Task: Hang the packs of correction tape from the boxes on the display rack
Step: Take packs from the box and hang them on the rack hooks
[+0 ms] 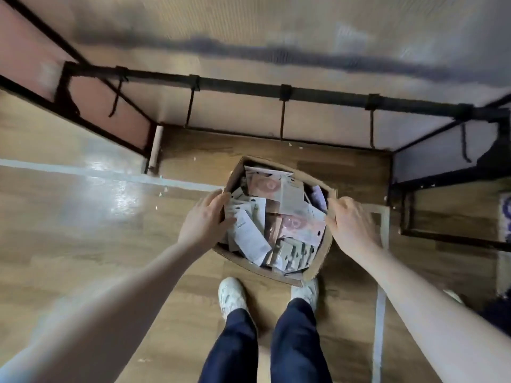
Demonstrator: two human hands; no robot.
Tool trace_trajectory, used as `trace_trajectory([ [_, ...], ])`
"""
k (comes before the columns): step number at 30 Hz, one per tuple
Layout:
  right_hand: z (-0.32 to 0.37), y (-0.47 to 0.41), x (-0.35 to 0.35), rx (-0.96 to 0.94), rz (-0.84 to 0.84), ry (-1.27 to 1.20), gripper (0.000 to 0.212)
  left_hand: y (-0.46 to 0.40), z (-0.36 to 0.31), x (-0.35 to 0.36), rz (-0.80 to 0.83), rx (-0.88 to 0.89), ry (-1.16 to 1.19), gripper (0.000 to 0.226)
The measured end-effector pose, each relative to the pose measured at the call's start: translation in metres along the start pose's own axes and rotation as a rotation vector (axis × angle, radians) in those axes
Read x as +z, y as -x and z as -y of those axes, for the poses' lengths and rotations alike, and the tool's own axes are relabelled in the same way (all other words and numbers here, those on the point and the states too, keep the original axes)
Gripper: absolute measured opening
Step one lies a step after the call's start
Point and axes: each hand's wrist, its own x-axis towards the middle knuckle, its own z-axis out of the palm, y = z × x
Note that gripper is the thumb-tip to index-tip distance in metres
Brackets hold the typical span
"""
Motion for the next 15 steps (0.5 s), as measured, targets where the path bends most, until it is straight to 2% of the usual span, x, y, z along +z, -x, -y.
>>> trace_trajectory([
  [4, -0.016, -0.026, 0.079, 0.014, 0.072, 0.022, 0.043, -0.023, 0.032, 0.079, 0.124, 0.01, -0.045, 0.065],
  [8, -0.027, -0.059, 0.141, 0.004, 0.147, 0.046, 0.052, -0.042, 0.056, 0.136, 0.21, -0.029, -0.103, 0.085],
  [13, -0.03, -0.101, 0.182, -0.008, 0.148, -0.008, 0.067, -0.069, 0.08, 0.179, 0.203, -0.093, -0.179, 0.098],
  [15, -0.028, -0.115, 0.192, -0.052, 0.115, 0.043, 0.072, -0.077, 0.083, 0.19, 0.164, -0.075, -0.215, 0.1],
])
